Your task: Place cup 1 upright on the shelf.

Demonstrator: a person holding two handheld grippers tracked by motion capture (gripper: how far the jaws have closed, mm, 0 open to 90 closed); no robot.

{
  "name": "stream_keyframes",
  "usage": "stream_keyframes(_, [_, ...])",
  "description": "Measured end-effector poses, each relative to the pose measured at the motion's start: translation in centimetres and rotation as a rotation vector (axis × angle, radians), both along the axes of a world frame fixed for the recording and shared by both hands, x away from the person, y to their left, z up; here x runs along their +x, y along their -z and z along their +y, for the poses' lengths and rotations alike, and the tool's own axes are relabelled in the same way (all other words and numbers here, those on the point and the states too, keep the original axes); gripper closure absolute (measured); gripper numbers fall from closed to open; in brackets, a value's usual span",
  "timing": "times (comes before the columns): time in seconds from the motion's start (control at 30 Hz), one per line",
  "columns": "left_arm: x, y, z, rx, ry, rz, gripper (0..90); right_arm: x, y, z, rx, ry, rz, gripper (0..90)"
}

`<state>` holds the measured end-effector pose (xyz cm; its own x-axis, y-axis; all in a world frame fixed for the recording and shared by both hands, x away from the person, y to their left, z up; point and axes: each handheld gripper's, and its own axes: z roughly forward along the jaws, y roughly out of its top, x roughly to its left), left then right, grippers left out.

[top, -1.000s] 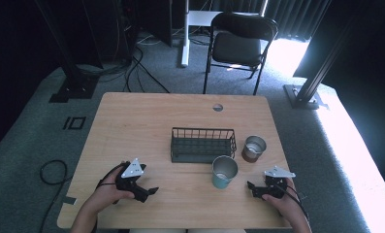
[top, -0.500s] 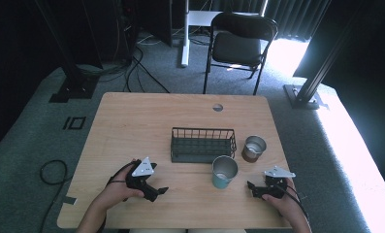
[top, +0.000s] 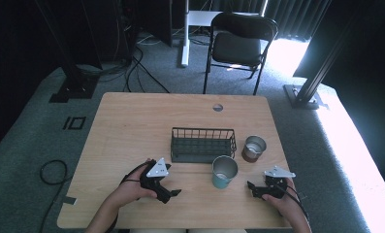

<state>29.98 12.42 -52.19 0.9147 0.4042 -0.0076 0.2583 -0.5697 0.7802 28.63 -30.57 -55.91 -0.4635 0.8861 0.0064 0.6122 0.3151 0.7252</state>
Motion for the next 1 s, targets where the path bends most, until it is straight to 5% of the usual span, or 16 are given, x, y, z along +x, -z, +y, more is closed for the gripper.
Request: stream_keyframes(1.0, [0.6, -1.5, -5.3, -0.042, 0.095, -0.033, 0.4, 0.0, 0.0, 0.0, 0.0, 0.0, 0.0, 11.5])
